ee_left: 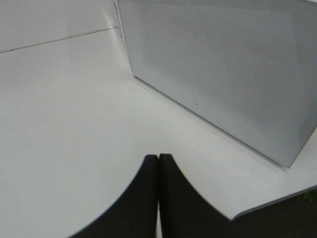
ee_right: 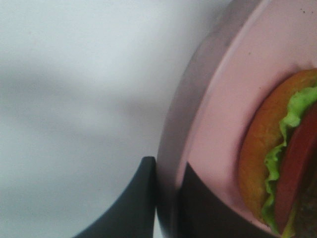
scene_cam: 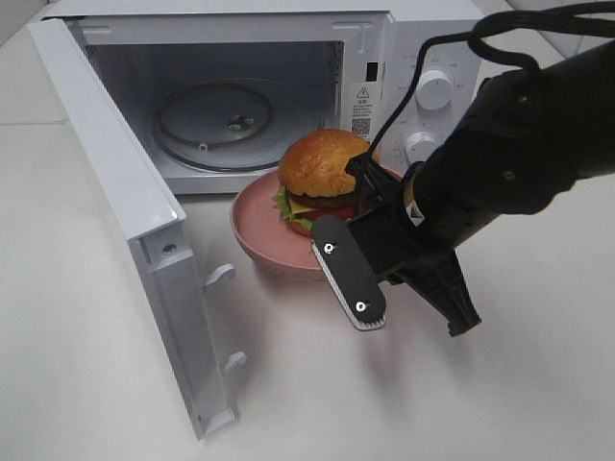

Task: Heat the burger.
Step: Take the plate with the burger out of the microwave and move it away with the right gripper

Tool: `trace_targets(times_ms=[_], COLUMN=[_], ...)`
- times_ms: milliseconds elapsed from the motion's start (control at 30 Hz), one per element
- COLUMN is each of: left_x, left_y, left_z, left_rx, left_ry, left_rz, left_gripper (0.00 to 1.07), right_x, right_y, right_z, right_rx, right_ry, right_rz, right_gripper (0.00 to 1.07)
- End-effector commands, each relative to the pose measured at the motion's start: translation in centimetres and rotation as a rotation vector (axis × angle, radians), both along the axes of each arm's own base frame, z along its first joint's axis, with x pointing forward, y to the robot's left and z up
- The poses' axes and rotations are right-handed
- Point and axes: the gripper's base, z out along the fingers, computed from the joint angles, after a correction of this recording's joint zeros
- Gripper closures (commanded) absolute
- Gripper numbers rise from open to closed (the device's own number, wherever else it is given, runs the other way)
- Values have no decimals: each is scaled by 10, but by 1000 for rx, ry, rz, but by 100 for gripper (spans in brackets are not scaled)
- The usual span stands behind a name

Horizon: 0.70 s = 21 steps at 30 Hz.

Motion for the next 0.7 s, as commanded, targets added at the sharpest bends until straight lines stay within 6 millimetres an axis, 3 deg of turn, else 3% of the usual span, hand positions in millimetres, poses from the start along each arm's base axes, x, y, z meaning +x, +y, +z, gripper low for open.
trace_targets(times_ms=[33,67,300,700], left_x=[-2,-2,-2,-2], left_y=[0,0,0,0], left_z=[0,0,0,0], left_rx=[-15,-15,-15,-15], left_ry=[-29,-29,-29,-29], left_rz=[6,6,6,6], left_gripper=[106,106,106,106], right_x=[-1,-11,-31,-62], right_y=[-2,-12,-30,-68], right_z=[11,10,11,9], right_rx=[47,37,43,44], right_ry=[-42,-40,-36,-26], right_rz=[-9,-7,-57,-316], right_gripper=[107,107,107,107])
